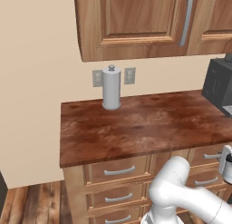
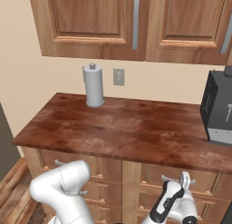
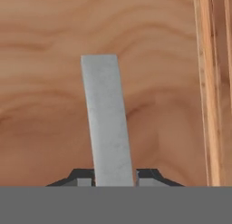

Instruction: Take the tongs from the drawer on the right and place them on the dining counter next to the tray containing the hot dog.

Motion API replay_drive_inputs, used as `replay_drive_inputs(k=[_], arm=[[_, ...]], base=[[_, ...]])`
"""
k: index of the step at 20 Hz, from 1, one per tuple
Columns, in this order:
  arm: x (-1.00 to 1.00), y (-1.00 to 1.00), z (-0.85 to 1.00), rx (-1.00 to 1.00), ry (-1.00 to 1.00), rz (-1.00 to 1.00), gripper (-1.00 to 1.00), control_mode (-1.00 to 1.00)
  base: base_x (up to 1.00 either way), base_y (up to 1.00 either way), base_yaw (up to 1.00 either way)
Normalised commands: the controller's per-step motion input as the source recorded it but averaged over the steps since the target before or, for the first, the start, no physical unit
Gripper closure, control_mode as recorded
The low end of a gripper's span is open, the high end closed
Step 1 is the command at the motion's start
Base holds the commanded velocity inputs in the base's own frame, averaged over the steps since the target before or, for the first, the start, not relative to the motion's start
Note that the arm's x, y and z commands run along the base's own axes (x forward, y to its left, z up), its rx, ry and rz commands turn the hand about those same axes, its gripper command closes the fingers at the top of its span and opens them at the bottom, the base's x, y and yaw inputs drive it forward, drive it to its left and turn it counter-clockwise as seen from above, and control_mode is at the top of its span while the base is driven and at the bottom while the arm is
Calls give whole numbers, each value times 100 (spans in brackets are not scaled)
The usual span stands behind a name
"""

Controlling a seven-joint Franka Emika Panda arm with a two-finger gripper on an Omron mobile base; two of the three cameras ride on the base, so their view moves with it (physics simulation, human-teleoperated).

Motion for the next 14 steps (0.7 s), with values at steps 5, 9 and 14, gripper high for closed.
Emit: replay_drive_inputs(k=[5, 9, 14], arm=[[54, 22, -11, 2, -6, 0, 100, -100], [23, 3, -1, 0, 0, 0, 100, -100], [0, 0, 0, 0, 0, 0, 100, -100]], base=[[0, 0, 0], [0, 0, 0], [0, 0, 0]])
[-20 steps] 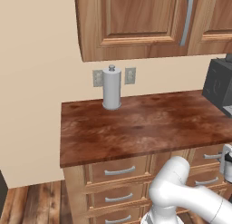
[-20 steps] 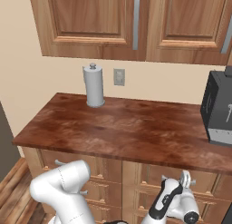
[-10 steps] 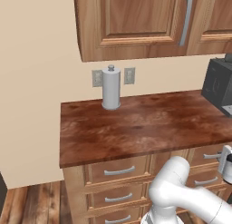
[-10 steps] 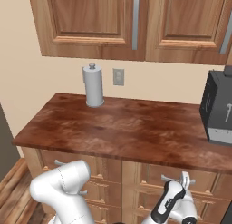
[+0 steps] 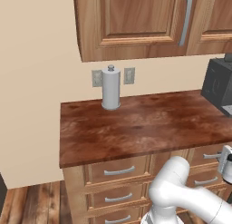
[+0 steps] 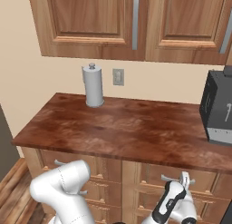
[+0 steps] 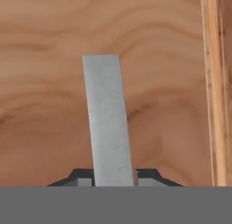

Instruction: Take the tongs from the drawer on the right and place them on the dining counter next to the tray containing the hot dog.

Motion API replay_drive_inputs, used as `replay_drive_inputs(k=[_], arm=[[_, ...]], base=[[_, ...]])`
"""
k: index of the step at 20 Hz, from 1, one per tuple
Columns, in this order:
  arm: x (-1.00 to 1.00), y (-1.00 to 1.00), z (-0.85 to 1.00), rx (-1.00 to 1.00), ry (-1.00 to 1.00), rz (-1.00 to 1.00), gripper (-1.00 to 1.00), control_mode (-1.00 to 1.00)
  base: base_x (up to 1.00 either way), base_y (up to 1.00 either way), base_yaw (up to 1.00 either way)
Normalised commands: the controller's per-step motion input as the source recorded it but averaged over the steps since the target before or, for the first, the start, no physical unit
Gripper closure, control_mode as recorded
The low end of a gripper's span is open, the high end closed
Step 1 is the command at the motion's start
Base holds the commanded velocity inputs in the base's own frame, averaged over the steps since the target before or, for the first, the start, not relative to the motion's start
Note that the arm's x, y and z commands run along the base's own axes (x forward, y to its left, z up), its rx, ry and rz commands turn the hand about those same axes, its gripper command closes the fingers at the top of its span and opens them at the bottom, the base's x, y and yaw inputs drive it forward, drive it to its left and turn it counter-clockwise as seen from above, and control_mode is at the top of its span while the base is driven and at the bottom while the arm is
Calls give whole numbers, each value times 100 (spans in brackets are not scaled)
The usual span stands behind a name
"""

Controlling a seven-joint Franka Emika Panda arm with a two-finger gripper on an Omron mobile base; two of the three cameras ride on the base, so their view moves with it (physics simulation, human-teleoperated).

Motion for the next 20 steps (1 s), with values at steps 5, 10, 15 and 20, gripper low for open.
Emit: replay_drive_inputs(k=[5, 10, 15, 20], arm=[[-19, 0, 0, 0, 0, 0, 100, -100], [-39, 0, 0, 0, 0, 0, 100, -100], [-48, 0, 0, 0, 0, -2, 100, -100], [-47, 0, 0, 0, 0, -3, 100, -100]], base=[[0, 0, 0], [0, 0, 0], [0, 0, 0], [0, 0, 0]])
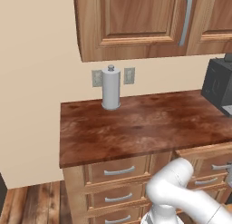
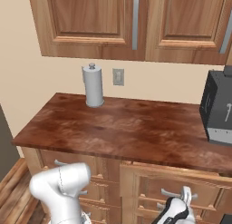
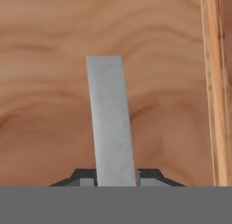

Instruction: Take the tongs from the drawer on the right and place them on the dining counter next to the tray containing the hot dog.

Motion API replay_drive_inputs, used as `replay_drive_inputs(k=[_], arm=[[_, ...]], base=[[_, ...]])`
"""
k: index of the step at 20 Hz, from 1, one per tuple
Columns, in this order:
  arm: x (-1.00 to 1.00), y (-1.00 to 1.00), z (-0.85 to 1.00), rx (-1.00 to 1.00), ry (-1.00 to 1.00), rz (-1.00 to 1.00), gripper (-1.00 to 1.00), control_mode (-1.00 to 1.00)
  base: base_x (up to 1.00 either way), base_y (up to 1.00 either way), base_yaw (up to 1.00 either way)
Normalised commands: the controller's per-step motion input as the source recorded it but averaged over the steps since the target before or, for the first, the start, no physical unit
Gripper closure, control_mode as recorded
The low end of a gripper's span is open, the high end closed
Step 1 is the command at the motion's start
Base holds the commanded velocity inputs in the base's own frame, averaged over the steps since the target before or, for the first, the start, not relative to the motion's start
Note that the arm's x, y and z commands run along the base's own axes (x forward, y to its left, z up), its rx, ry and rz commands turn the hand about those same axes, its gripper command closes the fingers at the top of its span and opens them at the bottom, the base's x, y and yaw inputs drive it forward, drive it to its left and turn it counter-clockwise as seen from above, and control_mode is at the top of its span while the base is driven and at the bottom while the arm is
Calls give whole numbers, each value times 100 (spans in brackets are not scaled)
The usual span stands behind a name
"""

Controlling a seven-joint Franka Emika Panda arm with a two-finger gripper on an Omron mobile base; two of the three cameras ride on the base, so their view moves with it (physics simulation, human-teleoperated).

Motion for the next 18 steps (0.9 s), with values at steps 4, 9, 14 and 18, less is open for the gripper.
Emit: replay_drive_inputs(k=[4, 9, 14, 18], arm=[[-47, 0, 0, 0, 0, -3, 100, -100], [-50, 0, 0, 0, 0, -4, 100, -100], [-47, 0, 0, 0, 0, -5, 100, -100], [-45, 0, 0, 0, 0, -5, 100, -100]], base=[[0, 0, 0], [0, 0, 0], [0, 0, 0], [0, 0, 0]])
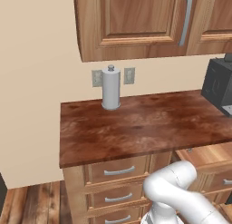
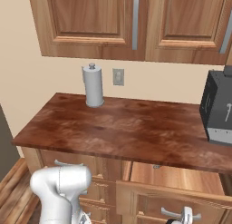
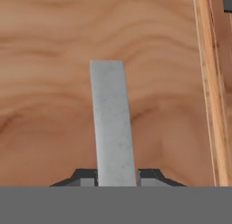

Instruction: Take the tongs from the drawer on the right and place them on the dining counter next to the tray containing the hot dog.

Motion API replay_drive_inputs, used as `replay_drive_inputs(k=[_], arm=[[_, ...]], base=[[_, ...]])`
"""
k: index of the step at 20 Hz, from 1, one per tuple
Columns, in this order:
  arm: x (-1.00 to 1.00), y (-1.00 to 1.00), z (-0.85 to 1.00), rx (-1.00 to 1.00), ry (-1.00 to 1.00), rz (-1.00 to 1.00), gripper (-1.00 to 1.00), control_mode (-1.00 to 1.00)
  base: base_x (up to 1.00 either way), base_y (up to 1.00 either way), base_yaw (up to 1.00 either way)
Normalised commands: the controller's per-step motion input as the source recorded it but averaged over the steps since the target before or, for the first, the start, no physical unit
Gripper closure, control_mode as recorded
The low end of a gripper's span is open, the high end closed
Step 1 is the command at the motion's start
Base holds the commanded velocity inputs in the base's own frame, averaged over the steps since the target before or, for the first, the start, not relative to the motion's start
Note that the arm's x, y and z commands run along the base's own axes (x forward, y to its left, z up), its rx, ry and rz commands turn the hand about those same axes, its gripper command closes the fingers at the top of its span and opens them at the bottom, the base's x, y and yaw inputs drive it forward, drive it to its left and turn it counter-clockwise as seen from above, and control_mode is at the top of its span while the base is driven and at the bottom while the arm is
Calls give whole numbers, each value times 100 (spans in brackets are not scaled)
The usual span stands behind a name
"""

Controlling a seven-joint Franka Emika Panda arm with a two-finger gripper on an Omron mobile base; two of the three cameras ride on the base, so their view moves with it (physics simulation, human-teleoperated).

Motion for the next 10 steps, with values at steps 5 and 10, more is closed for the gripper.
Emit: replay_drive_inputs(k=[5, 10], arm=[[-43, 0, 0, 0, 0, -4, 100, -100], [-21, 0, 0, 0, 0, -2, 100, -100]], base=[[0, 0, 0], [0, 0, 0]])
